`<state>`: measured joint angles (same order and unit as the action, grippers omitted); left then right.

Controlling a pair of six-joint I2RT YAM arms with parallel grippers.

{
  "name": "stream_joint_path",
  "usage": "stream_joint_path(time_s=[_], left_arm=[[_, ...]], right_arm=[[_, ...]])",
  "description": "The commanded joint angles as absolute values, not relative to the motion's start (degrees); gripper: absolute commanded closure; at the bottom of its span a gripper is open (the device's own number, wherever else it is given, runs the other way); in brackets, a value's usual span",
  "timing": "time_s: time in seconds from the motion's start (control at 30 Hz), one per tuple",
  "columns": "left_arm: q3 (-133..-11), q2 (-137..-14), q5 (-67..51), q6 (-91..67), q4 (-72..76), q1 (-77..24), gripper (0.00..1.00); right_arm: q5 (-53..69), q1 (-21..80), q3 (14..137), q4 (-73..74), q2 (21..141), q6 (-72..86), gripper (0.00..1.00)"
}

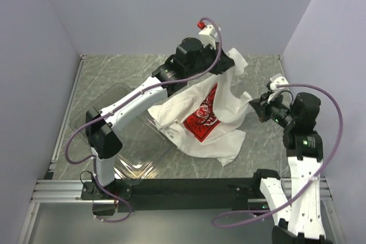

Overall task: Fold and stack the t-shirts
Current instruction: Move the tshirt to the center of the board

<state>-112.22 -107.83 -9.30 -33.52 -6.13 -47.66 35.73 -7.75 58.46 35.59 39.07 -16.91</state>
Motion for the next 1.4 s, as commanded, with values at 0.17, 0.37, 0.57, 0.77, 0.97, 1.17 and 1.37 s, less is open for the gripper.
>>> stream_joint_path(time_s=[0.17, 0.37, 0.57, 0.77, 0.97, 1.17, 1.37], left_arm=[[-114.1, -101.8, -9.3, -30.0, -6.6, -50.8, 0.99], [-123.6, -109.8, -7.3, -29.0, -14.5, -53.0, 0.99], [-123.2, -112.9, -7.3, -29.7, -16.3, -52.9, 0.99], [-110.4, -104.1, 7.3, -26.9, -22.7, -53.5, 0.35], [-88.0, -83.3, 24.1, -26.5, -24.3, -54.1, 0.19], [-69.1, -71.2, 31.6, -46.5, -36.4, -53.9, 0.19], [-52.4, -65.7, 29.7, -70.6, -36.3, -53.0, 0.23]], right_arm=[[47.0, 2.5, 52.1, 31.3, 42.3, -15.6, 1.00], [40.9, 3.4, 53.7, 36.0, 41.0, -20.3, 0.84], [27.7, 1.0, 52.0, 39.1, 35.2, -21.7, 0.25], [31.2, -3.9, 46.2, 37.4, 33.7, -19.4, 0.20], [41.7, -8.3, 42.7, 35.3, 34.5, -18.9, 0.20], [45.3, -8.7, 43.2, 35.2, 37.5, -19.1, 0.20], [46.9, -9.0, 42.9, 34.2, 38.2, -19.0, 0.21]])
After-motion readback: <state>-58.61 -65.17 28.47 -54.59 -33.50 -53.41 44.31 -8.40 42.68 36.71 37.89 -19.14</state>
